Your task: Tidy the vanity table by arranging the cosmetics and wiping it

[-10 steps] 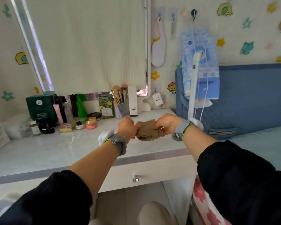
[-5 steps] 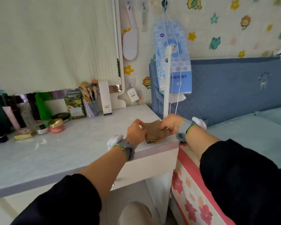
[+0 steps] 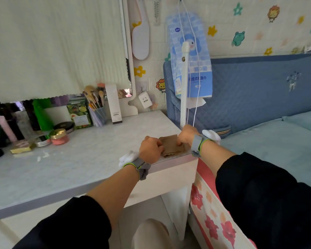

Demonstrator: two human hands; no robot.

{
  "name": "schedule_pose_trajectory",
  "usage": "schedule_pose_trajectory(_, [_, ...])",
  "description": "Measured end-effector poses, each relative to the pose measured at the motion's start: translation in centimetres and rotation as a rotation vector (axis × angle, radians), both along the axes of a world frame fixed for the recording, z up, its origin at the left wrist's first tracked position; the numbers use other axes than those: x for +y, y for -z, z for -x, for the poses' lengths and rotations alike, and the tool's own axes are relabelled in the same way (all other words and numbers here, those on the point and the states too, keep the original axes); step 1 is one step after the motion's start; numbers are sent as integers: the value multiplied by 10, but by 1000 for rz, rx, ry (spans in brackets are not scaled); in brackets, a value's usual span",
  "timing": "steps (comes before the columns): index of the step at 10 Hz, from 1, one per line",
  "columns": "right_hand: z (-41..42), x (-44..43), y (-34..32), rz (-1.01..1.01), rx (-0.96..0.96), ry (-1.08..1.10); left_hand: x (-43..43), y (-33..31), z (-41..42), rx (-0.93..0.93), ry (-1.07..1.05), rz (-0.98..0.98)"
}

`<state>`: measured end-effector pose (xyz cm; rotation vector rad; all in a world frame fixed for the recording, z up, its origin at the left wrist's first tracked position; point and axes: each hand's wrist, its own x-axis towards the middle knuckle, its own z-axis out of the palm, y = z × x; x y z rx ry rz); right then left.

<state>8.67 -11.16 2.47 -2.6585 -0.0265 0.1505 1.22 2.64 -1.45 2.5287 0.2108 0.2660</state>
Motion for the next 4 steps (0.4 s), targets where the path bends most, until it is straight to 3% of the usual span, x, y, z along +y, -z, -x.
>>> schedule_pose_trajectory(2, [2,12,-1,-102,-115,97,5,-3,7,-24,27,89])
schedule_pose_trajectory(4, [6,31,-12,-158,-103,61,12,-10,17,1,-33,223])
